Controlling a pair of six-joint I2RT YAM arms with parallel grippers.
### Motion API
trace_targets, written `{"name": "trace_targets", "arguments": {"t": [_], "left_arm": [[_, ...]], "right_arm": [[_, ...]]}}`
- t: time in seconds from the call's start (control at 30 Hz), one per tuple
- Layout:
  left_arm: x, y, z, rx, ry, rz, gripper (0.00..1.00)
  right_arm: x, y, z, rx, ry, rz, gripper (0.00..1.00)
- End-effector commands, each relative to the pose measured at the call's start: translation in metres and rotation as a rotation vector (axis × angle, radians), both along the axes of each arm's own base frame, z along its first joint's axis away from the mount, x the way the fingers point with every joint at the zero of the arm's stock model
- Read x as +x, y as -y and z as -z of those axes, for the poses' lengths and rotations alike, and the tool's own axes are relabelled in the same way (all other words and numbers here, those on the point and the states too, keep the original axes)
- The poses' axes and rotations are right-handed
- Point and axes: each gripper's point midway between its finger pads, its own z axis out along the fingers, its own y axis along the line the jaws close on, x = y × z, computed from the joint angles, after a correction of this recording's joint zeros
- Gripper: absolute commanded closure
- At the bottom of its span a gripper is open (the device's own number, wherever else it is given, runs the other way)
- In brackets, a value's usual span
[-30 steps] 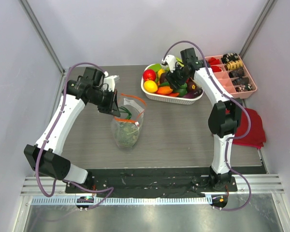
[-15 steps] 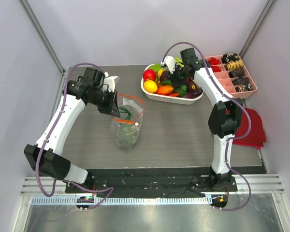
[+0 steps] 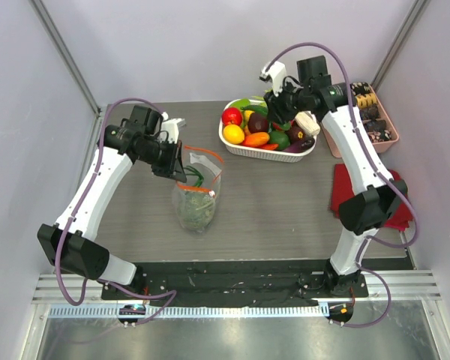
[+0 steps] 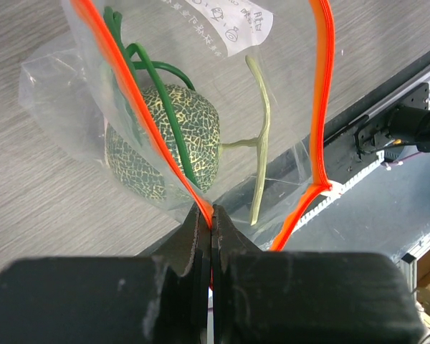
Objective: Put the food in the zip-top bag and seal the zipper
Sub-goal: Pick up the fake vegetable from the bin, then place the fake vegetable in the zipper food storage bag.
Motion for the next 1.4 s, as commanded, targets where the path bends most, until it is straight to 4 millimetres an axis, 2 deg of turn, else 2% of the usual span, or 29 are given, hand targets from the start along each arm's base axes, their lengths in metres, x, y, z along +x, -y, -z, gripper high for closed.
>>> {"name": "trace_targets", "arguments": {"t": [0.0, 0.07, 0.1, 0.13, 0.23, 0.47, 0.63, 0.7, 0.8, 1.0, 1.17, 1.37], "left_arm": [[0.01, -0.001, -0.016, -0.017, 0.102, -0.002, 1.0], [0.01, 0.001, -0.017, -0.025, 0.1, 0.001, 1.0], [0.009, 0.002, -0.016, -0.03, 0.096, 0.003, 1.0], [0.008, 0.002, -0.014, -0.033, 0.088, 0.004, 1.0], [0.006, 0.003, -0.012, -0.037, 0.088, 0.008, 1.0], [0.009, 0.004, -0.016, -0.008, 0.151, 0.045, 1.0], [0.003, 0.005, -0.013, 0.015, 0.174, 0.076, 1.0], [0.0, 0.008, -0.013, 0.015, 0.191, 0.094, 1.0], [-0.003, 0.01, -0.016, 0.025, 0.224, 0.113, 1.0], [-0.012, 0.024, -0.011, 0.063, 0.255, 0.191, 1.0], [-0.016, 0.032, -0.008, 0.064, 0.263, 0.218, 1.0], [-0.018, 0.034, -0.007, 0.053, 0.261, 0.215, 1.0]], "right_arm": [[-0.082, -0.057, -0.041, 0.178, -0.161, -0.049, 0.99], [-0.105, -0.074, -0.038, 0.192, -0.242, -0.059, 0.99], [-0.12, -0.078, -0.03, 0.176, -0.308, -0.063, 0.99], [-0.134, -0.091, -0.027, 0.166, -0.343, -0.094, 0.99], [-0.157, -0.107, -0.023, 0.149, -0.423, -0.111, 0.99], [-0.187, -0.133, 0.003, 0.129, -0.588, -0.165, 0.99], [-0.173, -0.152, 0.008, 0.176, -0.662, -0.09, 0.99], [-0.171, -0.157, 0.016, 0.175, -0.691, -0.082, 0.99], [-0.169, -0.164, 0.027, 0.186, -0.757, -0.025, 0.99], [-0.163, -0.177, 0.032, 0.247, -0.851, 0.081, 0.99], [-0.162, -0.18, 0.04, 0.286, -0.942, 0.157, 0.99], [-0.156, -0.192, 0.037, 0.417, -1.192, 0.249, 0.99]]}}
